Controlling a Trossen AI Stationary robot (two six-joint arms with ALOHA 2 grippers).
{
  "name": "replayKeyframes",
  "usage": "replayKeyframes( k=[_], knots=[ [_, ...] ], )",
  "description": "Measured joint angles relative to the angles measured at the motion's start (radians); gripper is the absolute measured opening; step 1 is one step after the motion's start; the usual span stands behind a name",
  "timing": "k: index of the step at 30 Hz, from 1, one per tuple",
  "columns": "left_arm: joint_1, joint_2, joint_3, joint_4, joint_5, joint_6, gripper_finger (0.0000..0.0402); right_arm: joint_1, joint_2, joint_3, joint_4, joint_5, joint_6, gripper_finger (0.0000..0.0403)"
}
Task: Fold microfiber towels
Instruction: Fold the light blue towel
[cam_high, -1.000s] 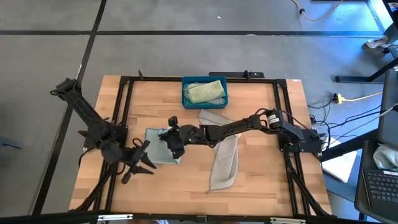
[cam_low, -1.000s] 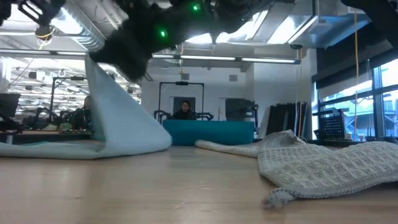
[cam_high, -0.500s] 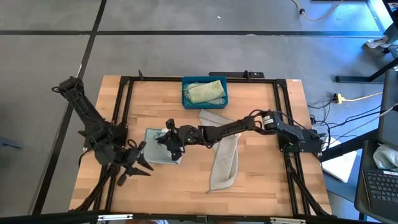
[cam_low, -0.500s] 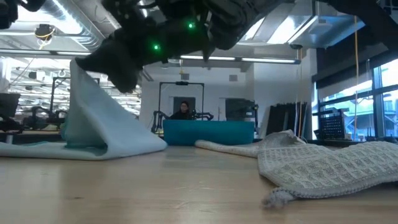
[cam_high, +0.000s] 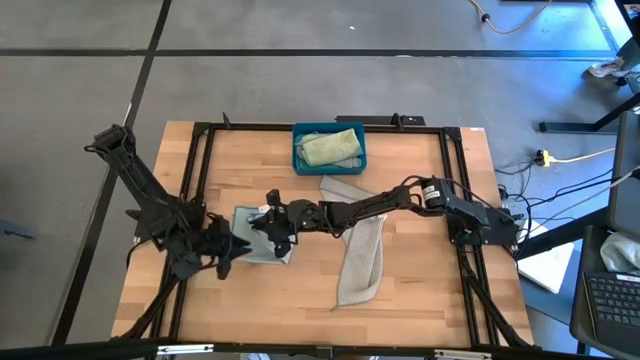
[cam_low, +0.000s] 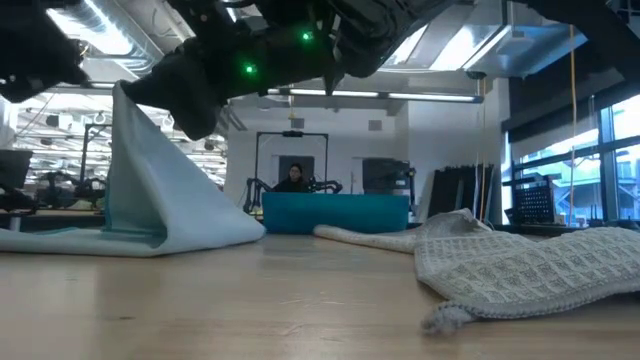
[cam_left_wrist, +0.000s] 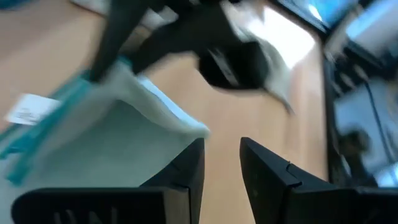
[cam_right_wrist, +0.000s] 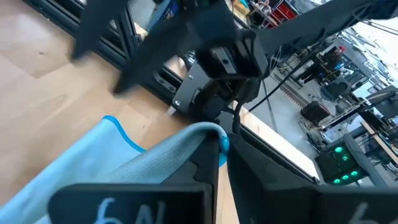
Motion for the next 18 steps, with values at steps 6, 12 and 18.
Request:
replayKeyframes(
  k=[6,12,18],
  knots=[
    [0.015,0.085,-0.005,0.009,-0.118,-0.15,0.0108,0.0,0.0,0.0,-0.01,-0.007,-0.042,0.0035],
    [0.062,0.175,-0.005,0.021,-0.175,-0.263,0.0135,0.0,0.0,0.0,-0.02,-0.018,-0.053,0.0035],
    [0.109,0.246,-0.005,0.02,-0.123,-0.319,0.0143,0.0,-0.002,0.0,-0.066,-0.018,-0.056,0.0035]
  ],
)
